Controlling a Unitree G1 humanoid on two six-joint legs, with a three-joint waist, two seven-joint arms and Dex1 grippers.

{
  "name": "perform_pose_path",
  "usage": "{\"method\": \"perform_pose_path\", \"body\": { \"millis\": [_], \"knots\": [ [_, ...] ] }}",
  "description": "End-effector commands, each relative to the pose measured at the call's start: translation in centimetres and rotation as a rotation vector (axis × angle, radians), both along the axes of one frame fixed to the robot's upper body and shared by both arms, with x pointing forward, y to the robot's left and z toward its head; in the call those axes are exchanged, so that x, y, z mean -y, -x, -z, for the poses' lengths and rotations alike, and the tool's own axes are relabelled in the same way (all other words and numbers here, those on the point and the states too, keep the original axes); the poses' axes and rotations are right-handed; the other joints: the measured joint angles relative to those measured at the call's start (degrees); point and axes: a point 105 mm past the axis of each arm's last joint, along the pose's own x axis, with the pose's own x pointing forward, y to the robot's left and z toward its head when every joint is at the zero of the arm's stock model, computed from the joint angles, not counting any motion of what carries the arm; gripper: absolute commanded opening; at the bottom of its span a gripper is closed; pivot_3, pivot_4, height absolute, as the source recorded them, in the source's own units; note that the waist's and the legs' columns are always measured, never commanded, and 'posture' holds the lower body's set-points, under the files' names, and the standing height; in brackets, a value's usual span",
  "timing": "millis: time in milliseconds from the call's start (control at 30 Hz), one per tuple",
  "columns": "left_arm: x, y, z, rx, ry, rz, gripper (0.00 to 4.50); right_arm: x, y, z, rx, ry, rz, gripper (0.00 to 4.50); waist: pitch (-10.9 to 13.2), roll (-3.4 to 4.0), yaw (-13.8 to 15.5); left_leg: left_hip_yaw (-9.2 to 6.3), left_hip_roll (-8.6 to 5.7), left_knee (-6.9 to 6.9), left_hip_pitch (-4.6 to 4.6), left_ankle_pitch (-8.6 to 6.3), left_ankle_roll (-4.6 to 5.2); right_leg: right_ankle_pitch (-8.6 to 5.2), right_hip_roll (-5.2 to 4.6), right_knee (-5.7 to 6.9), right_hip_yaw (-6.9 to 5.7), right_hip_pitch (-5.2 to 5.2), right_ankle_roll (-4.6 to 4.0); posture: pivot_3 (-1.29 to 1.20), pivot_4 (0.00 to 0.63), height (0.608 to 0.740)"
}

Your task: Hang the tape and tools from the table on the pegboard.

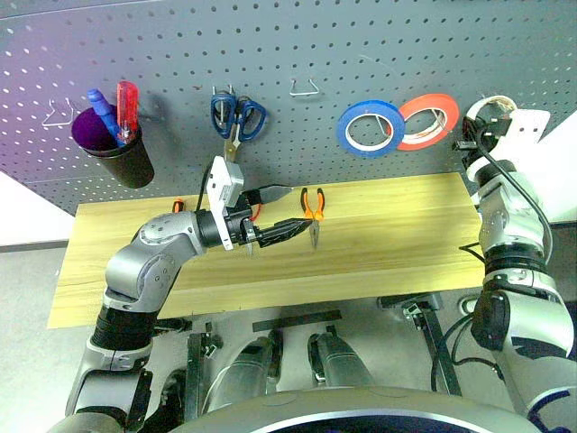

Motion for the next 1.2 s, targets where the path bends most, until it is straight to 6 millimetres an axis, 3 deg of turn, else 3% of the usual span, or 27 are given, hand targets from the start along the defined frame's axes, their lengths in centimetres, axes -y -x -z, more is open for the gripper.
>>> {"method": "perform_pose_path", "body": {
  "millis": [33, 100, 567, 933, 1200],
  "knots": [
    [-0.1, 0.7, -0.8, 0.035, 0.013, 0.006, 4.5, 0.5, 0.0, -1.8, 0.047, 0.017, 0.009, 0.02, 0.0, 0.0, 0.02, 0.0, 0.0, 0.0, 0.0, 0.0, 0.0, 0.0, 0.0, 0.0, 0.0, 0.0, 0.0, -0.13, 0.264, 0.74],
    [-0.1, 0.7, -0.7, 0.038, 0.007, 0.002, 4.5, 0.3, -0.2, -1.8, 0.046, 0.016, 0.0, 0.02, 0.0, 0.0, 0.02, 0.0, 0.0, 0.01, 0.0, 0.0, 0.0, 0.0, 0.0, 0.0, 0.0, 0.01, 0.0, -0.12, 0.266, 0.74],
    [-0.3, 0.7, -0.7, 0.035, 0.012, -0.006, 4.5, 0.4, 0.0, -1.2, 0.044, 0.063, 0.011, 4.46, 0.0, 0.0, 0.02, 0.0, 0.0, 0.02, 0.0, 0.0, 0.0, 0.0, 0.0, 0.01, 0.0, 0.01, 0.0, -0.13, 0.261, 0.74],
    [-0.5, 0.6, -0.7, 0.042, 0.011, -0.016, 4.5, 0.6, 1.6, 1.5, -0.005, 0.074, -0.025, 4.46, 0.0, 0.0, 0.06, 0.0, 0.0, 0.04, 0.0, -0.01, 0.01, 0.0, 0.0, 0.01, -0.01, 0.02, 0.0, -0.14, 0.258, 0.74],
    [-1.1, 0.3, -0.9, 0.044, 0.015, -0.03, 4.5, 0.1, 4.1, 3.7, -0.075, 0.031, -0.05, 4.46, 0.0, 0.0, -0.02, 0.01, 0.01, 0.04, 0.0, -0.01, 0.0, 0.0, 0.0, 0.11, 0.0, -0.04, 0.0, -0.15, 0.263, 0.74]
  ]
}}
